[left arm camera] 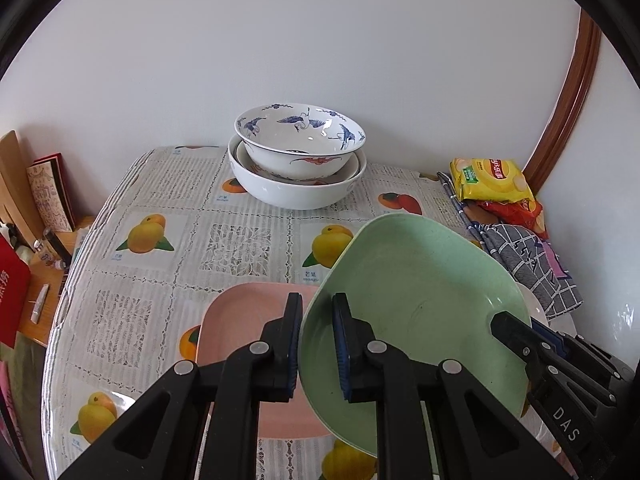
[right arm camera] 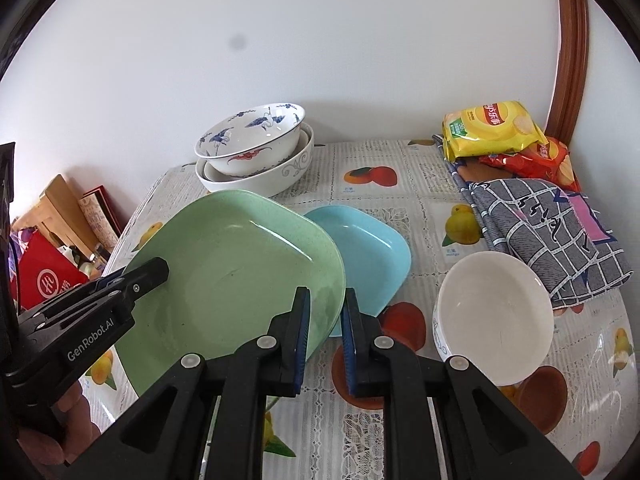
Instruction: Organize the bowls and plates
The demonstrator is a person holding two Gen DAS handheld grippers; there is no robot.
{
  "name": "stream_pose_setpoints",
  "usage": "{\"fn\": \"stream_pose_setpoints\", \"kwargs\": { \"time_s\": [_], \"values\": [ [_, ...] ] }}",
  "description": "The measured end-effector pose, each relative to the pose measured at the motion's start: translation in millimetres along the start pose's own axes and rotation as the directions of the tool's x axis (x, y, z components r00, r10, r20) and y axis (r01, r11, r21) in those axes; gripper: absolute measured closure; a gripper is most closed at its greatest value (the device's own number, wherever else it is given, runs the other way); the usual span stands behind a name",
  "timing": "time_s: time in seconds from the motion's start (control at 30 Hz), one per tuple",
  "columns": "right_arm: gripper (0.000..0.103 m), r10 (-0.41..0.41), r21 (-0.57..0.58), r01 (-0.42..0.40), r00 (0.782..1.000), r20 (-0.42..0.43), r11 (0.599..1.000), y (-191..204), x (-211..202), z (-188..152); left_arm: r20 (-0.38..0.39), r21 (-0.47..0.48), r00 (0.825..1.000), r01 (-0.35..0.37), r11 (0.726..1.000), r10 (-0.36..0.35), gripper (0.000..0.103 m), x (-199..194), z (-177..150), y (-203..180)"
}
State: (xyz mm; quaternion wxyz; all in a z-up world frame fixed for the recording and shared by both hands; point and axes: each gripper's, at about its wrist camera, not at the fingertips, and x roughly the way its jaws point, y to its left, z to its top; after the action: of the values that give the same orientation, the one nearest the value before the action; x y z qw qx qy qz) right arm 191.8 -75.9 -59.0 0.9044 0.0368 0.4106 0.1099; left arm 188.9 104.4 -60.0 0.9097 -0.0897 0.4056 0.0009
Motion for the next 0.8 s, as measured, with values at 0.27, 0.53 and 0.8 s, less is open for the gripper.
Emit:
{"fn": "stream_pose_setpoints", "kwargs": {
  "time_s": [0.27,0.53,0.8],
  "values": [
    [0.088,-0.005,0.005,0.004,1.000,0.027,1.000,3,-20,-7,0.025,-0.001,1.000,-0.001,1.000,0.001,0.088,-20,-5,-4],
    [0.088,-0.007,0.013,0.006,0.999,0.039,1.000,3,-28,-13,0.028,-0.001,1.000,0.002,1.000,-0.002,0.088,-28,-11,-5],
    [0.088,-0.006,0.005,0.006,0.999,0.048,1.000,10,-32,-16,0.035,-0.007,0.999,-0.007,1.000,0.007,0.088,-36,-15,0]
  ]
}}
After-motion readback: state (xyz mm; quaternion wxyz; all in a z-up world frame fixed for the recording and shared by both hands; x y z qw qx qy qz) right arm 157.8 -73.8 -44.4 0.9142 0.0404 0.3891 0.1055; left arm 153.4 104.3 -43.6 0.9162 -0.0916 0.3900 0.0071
